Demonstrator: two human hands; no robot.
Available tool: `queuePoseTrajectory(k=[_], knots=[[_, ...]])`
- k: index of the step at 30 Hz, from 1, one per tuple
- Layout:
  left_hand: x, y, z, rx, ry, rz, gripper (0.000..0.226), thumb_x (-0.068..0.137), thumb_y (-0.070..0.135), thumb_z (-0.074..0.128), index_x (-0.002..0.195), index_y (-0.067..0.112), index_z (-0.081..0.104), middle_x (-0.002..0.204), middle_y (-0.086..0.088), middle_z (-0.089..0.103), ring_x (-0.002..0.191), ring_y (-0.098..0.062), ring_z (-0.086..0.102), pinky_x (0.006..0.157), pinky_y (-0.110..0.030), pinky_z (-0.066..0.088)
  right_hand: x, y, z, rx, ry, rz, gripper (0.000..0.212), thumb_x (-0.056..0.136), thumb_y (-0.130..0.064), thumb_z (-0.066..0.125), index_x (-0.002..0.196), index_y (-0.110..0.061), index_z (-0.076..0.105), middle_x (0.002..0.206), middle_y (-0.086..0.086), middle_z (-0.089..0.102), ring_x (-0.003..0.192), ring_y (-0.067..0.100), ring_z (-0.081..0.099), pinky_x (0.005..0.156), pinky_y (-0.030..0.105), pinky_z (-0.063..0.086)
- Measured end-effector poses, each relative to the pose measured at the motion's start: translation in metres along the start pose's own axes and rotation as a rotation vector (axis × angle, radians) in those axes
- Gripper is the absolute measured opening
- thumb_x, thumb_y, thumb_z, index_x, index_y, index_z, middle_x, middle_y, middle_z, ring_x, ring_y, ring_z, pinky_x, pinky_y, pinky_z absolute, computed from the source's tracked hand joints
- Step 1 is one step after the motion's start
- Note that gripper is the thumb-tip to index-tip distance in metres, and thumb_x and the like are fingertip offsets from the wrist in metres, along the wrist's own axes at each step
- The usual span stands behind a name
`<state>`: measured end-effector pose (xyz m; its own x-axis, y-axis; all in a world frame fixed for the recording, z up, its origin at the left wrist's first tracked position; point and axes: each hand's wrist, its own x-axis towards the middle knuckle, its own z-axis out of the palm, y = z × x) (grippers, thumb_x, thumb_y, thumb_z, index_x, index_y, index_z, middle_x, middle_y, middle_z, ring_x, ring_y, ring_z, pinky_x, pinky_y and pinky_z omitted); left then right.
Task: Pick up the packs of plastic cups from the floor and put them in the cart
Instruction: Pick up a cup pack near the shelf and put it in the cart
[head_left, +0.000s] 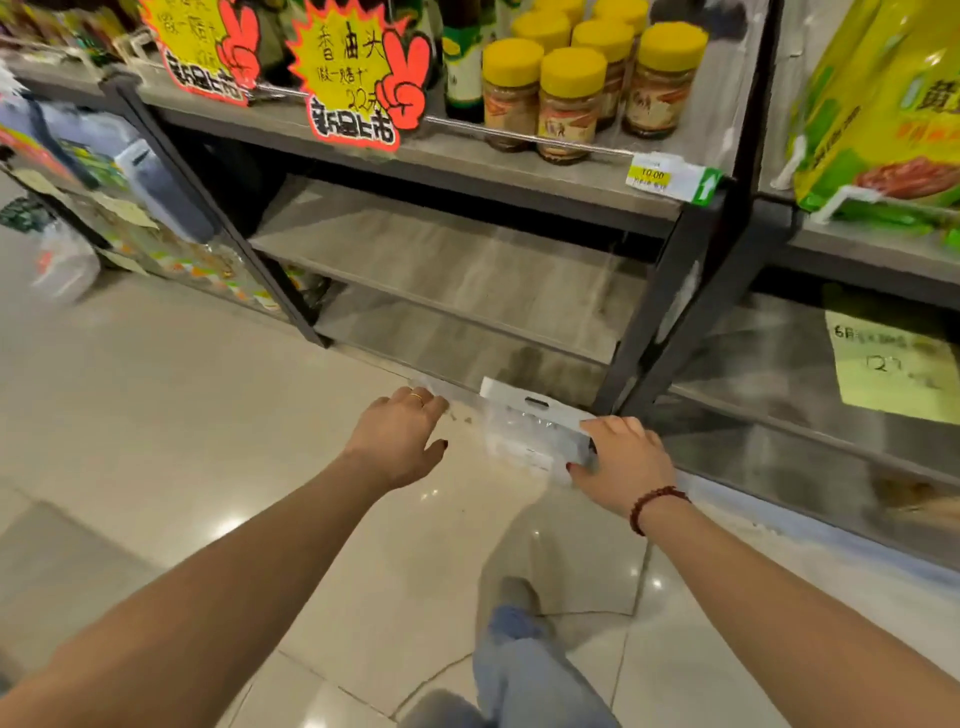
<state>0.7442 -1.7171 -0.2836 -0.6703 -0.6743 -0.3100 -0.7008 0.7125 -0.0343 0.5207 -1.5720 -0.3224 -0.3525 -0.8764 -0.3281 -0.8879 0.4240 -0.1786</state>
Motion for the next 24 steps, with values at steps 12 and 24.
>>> queuePoseTrajectory(k=[12,24], knots=[[0.123,-0.044,0.057,-0.002,-0.175,0.163,0.054,0.095,0.040,0.051,0.143,0.018,0.041,0.142,-0.005,0.048,0.130,-0.025,0.044,0.098,-0.039,0.042,0.071,0.002,0.062,0.102,-0.108,0.259,0.061,0.092,-0.049,0.052,0.146,-0.023,0.039,0.148,0.002,0.044,0.136,0.025,0.036,0.109,0.035,0.031],[0.243,-0.083,0.269,-0.318,-0.337,0.016,0.065,0.090,0.042,0.062,0.146,0.023,0.035,0.149,-0.001,0.037,0.136,-0.020,0.038,0.103,-0.034,0.040,0.138,0.035,0.275,0.858,-0.007,0.729,0.057,0.085,-0.038,0.072,0.134,-0.015,0.054,0.137,0.006,0.054,0.132,0.023,0.045,0.108,0.033,0.038]])
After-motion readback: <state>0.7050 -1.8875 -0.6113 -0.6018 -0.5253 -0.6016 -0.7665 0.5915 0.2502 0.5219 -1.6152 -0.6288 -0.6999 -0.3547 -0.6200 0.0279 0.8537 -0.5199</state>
